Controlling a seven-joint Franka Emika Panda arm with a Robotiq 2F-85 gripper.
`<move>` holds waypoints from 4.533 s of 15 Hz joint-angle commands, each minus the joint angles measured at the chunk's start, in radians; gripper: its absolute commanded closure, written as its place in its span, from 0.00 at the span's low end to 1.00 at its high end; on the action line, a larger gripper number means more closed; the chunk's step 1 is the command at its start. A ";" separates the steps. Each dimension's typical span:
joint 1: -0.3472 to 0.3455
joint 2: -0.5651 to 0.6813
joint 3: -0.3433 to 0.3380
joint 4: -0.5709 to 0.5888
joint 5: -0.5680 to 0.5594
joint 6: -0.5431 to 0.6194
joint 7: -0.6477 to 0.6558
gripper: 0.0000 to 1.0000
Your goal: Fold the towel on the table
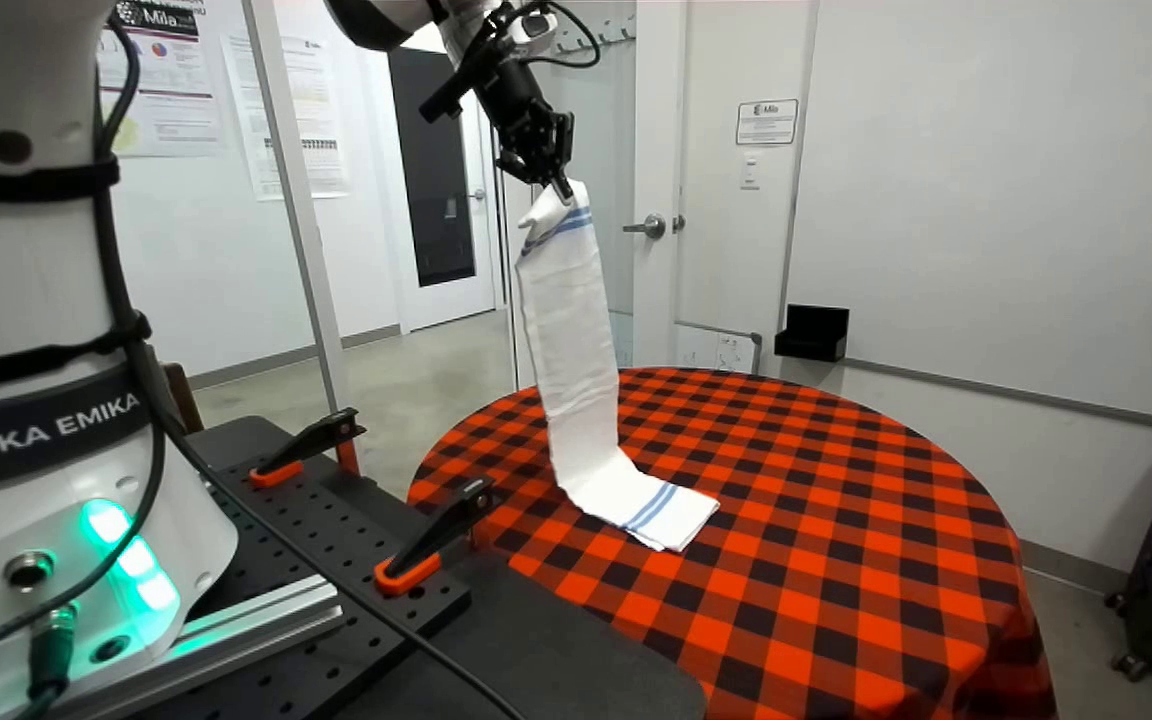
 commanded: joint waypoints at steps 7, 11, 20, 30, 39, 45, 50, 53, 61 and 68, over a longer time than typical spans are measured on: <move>-0.154 -0.052 0.156 -0.060 -0.213 -0.107 0.086 0.99; -0.167 -0.043 0.170 -0.040 -0.409 -0.223 0.148 0.99; -0.168 0.035 0.178 -0.020 -0.463 -0.298 0.159 0.99; -0.166 0.213 0.169 0.081 -0.494 -0.427 0.196 0.99; -0.148 0.400 0.179 0.212 -0.443 -0.473 0.169 0.99; -0.147 0.516 0.182 0.298 -0.326 -0.440 0.136 0.99; -0.137 0.596 0.187 0.360 -0.208 -0.351 0.081 0.99; -0.115 0.627 0.163 0.398 -0.207 -0.338 0.068 0.99; -0.136 0.713 0.177 0.517 0.021 -0.215 -0.054 0.99; -0.144 0.781 0.117 0.529 0.341 -0.055 -0.161 0.99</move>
